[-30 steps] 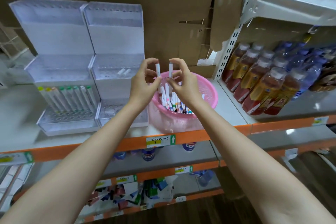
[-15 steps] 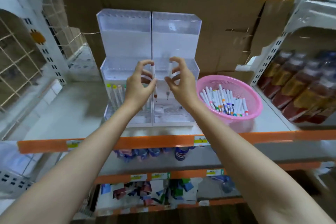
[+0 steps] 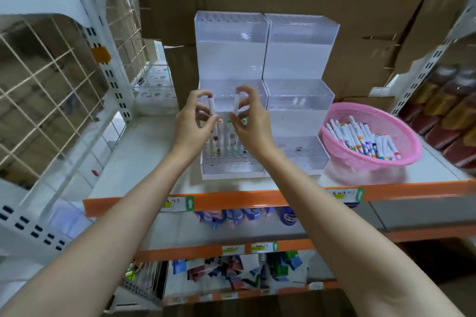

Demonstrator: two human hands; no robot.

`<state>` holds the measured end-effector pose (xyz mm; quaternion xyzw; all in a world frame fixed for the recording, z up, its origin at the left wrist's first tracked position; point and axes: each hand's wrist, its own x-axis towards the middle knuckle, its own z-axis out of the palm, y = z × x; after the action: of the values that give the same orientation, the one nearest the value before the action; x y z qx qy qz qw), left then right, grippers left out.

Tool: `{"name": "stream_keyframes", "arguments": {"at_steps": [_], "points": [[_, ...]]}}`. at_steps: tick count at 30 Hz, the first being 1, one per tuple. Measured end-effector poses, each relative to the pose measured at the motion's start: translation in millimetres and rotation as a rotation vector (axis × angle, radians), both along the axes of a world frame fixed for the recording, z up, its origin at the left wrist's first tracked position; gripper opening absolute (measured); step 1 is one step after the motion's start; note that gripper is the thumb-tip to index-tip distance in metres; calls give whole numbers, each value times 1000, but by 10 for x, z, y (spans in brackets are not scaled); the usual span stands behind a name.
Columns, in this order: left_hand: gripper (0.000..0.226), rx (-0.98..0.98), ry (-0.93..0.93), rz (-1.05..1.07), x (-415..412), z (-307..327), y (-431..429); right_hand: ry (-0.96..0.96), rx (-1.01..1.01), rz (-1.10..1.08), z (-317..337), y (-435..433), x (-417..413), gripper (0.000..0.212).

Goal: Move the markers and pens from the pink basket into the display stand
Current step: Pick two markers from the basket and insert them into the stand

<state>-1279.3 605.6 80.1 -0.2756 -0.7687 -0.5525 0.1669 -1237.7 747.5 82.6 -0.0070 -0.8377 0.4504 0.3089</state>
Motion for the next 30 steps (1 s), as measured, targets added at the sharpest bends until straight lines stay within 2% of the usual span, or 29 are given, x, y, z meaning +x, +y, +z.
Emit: {"name": "stream_keyframes", "arguments": {"at_steps": [15, 18, 30], "points": [[42, -63, 160, 34, -139, -147, -173, -23, 120, -27, -78, -318, -115, 50], [45, -57, 155, 41, -151, -173, -207, -32, 112, -30, -95, -354, -142, 49], [32, -84, 151, 67, -155, -278, -207, -26, 103, -36, -131, -380, -142, 39]]}}
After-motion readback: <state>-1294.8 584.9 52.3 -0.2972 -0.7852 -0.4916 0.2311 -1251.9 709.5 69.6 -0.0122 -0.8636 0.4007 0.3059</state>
